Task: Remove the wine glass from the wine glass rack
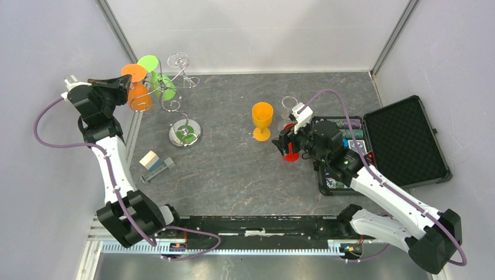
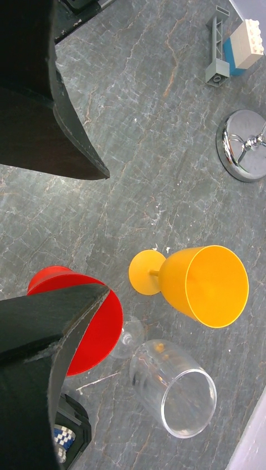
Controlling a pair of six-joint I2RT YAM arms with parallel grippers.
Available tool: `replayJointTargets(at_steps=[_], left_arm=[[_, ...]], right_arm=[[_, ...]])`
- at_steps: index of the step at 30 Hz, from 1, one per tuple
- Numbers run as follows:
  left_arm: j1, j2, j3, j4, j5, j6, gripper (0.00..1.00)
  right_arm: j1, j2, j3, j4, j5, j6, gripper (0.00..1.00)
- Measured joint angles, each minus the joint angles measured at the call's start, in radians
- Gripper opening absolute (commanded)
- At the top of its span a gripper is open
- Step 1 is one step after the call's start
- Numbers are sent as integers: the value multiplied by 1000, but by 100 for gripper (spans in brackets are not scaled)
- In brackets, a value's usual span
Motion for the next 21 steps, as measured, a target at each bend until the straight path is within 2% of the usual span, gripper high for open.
replayJointTargets(at_steps=[4, 9, 21], left_arm=[[0, -8, 6, -28, 29, -7, 2], [0, -64, 27, -166, 14, -3, 2], [0, -173, 223, -478, -216, 104, 2]], right_arm=[[-1, 0, 0, 0, 1, 0, 74], [-4, -2, -7, 0, 2, 0, 74], [-6, -14, -9, 0, 2, 0, 74]])
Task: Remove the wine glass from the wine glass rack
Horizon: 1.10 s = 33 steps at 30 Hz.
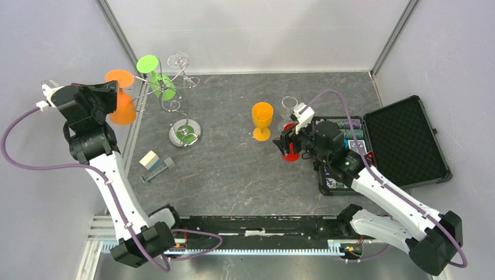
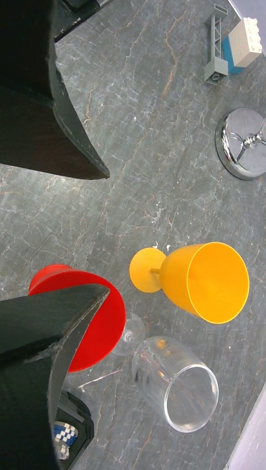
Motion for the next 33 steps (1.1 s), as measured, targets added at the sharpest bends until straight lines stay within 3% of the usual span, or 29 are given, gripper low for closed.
replayJointTargets(at_steps=[9, 15, 20, 23, 33], left_arm=[[0, -21, 136, -113, -25, 66, 2], [0, -4, 284, -98, 112, 76, 2], [-18, 31, 293, 34, 362, -36, 2], [-35, 38, 287, 82, 407, -99, 2], [-196, -42, 126, 510, 509, -454, 2]], right_arm=[[0, -18, -2, 6, -20, 13, 81], [0, -48, -20, 37, -61, 40, 90], [0, -69, -50, 84, -111, 68, 98], [0, -78, -56, 103, -119, 81, 98], [-1, -87, -76, 293, -226, 273, 98]])
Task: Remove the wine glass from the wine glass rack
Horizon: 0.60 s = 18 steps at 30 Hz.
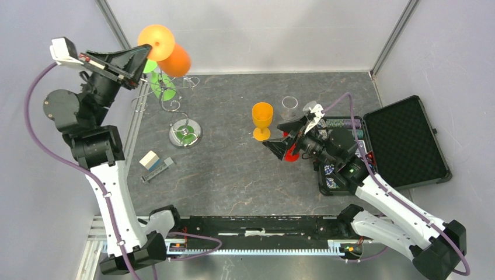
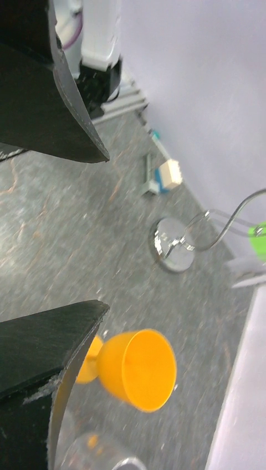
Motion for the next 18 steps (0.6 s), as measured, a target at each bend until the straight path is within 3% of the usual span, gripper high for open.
replayJointTargets(at_steps=[6, 18], left_arm=[[-197, -27, -192, 240, -16, -171, 2], [-507, -66, -441, 489, -148, -357, 2]], right_arm=[[0, 0, -93, 268, -50, 227, 98], [10, 168, -113, 805, -17, 618, 98]])
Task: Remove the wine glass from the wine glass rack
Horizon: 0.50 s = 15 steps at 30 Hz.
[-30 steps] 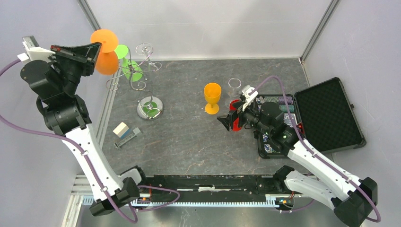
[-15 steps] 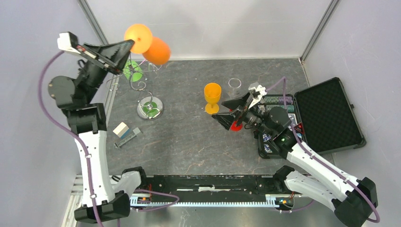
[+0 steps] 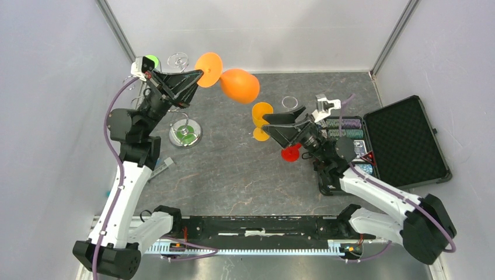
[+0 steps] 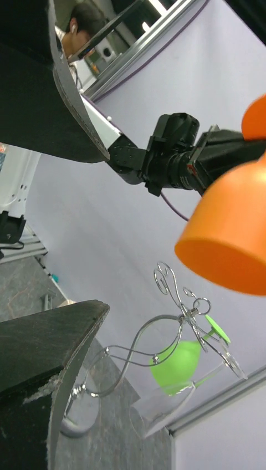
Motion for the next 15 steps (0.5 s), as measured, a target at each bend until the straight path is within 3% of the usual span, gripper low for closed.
replayJointTargets(at_steps=[9, 15], left_arm=[[-114, 23, -47, 112, -17, -76, 2], [-129, 18, -107, 141, -30, -129, 2]], right_arm=[[10, 138, 36, 214, 11, 94, 97], [11, 175, 67, 393, 2, 119, 89]])
